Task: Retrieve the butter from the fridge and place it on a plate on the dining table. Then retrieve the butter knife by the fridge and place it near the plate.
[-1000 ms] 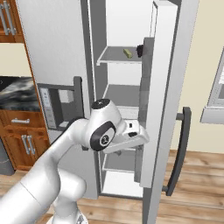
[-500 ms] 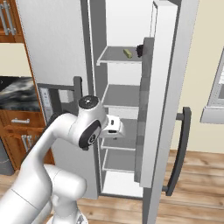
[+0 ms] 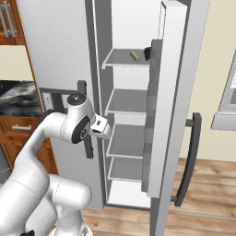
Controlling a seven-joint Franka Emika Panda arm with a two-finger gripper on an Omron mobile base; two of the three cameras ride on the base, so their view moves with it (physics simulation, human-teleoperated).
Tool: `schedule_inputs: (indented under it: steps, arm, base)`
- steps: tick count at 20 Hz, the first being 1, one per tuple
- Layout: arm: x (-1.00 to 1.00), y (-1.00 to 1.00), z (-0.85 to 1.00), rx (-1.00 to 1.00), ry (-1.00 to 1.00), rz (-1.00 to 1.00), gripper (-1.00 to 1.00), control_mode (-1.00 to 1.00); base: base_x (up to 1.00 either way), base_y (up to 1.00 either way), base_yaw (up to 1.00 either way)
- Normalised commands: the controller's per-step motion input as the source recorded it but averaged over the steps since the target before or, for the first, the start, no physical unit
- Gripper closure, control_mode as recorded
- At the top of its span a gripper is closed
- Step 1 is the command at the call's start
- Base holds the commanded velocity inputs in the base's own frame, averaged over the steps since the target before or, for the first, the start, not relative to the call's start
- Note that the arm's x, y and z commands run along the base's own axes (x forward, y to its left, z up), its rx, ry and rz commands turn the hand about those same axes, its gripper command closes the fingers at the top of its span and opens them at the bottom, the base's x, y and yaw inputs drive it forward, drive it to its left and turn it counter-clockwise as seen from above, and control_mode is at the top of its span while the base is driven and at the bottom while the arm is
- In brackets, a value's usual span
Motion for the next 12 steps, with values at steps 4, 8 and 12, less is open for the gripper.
schedule_inputs:
  steps: [4,8,12]
  arm:
    - [0.0,0.05,0.03,0.09,0.0,0.0,-1.0,-1.0]
    - [0.0,0.21,0.0,0.0,0.0,0.01,-1.0,-1.0]
    - [0.0,0.02,0.02,0.0,0.02,0.0,-1.0,-1.0]
  base:
    - [0.0,0.0,0.0]
    - [0.0,0.0,0.0]
    - [0.0,0.0,0.0]
